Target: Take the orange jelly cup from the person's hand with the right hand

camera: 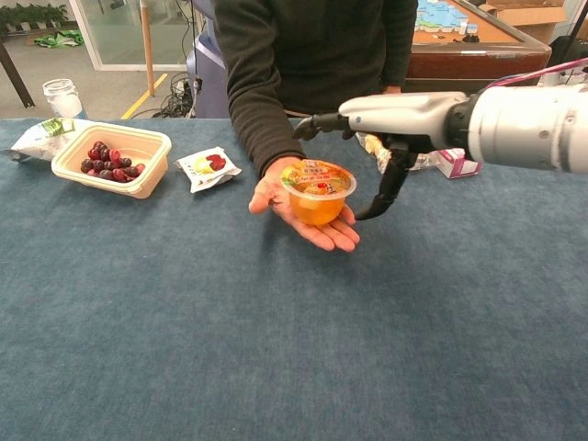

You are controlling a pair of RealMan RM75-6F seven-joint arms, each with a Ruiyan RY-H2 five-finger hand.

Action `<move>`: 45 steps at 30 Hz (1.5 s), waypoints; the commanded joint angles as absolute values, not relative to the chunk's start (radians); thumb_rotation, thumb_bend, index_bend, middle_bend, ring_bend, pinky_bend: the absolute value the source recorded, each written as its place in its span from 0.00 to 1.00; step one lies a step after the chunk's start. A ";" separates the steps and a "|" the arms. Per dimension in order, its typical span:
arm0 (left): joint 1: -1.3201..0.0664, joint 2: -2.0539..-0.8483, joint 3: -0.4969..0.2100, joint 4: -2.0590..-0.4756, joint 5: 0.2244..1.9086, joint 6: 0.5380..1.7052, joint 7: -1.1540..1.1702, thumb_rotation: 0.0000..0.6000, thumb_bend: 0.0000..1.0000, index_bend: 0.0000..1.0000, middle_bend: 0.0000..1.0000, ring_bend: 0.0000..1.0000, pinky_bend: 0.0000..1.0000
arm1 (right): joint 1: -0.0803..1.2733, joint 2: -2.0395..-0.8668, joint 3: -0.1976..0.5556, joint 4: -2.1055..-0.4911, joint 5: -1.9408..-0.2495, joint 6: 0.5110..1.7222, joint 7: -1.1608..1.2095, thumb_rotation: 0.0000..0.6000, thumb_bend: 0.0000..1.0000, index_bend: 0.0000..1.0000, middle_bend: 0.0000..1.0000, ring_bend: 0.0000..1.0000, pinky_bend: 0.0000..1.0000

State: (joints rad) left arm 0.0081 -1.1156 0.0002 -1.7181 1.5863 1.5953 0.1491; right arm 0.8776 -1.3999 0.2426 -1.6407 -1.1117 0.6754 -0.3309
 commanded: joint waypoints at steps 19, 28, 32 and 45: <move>0.020 -1.113 0.001 -1.706 1.580 1.605 0.136 1.00 0.30 0.02 0.00 0.00 0.00 | 1.033 -1.578 0.221 -1.415 -0.958 0.661 -0.344 1.00 0.41 0.33 0.28 0.10 0.31; 0.022 -1.112 0.000 -1.704 1.578 1.605 0.132 1.00 0.30 0.02 0.00 0.00 0.00 | 0.999 -1.535 0.216 -1.462 -1.020 0.734 -0.295 1.00 0.52 0.50 0.37 0.23 0.53; 0.020 -1.113 0.000 -1.707 1.581 1.604 0.133 1.00 0.30 0.02 0.00 0.00 0.00 | 0.974 -1.453 0.210 -1.535 -1.031 0.760 -0.295 1.00 0.52 0.50 0.37 0.23 0.53; 0.015 -1.124 0.003 -1.706 1.591 1.596 0.139 1.00 0.30 0.02 0.00 0.00 0.00 | 0.868 -1.293 0.140 -1.539 -0.999 0.780 -0.246 1.00 0.52 0.50 0.37 0.23 0.54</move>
State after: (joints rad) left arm 0.0151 -1.1239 0.0031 -1.7064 1.5909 1.5955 0.1390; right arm 0.8804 -1.2936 0.1558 -1.5618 -1.0025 0.7890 -0.2589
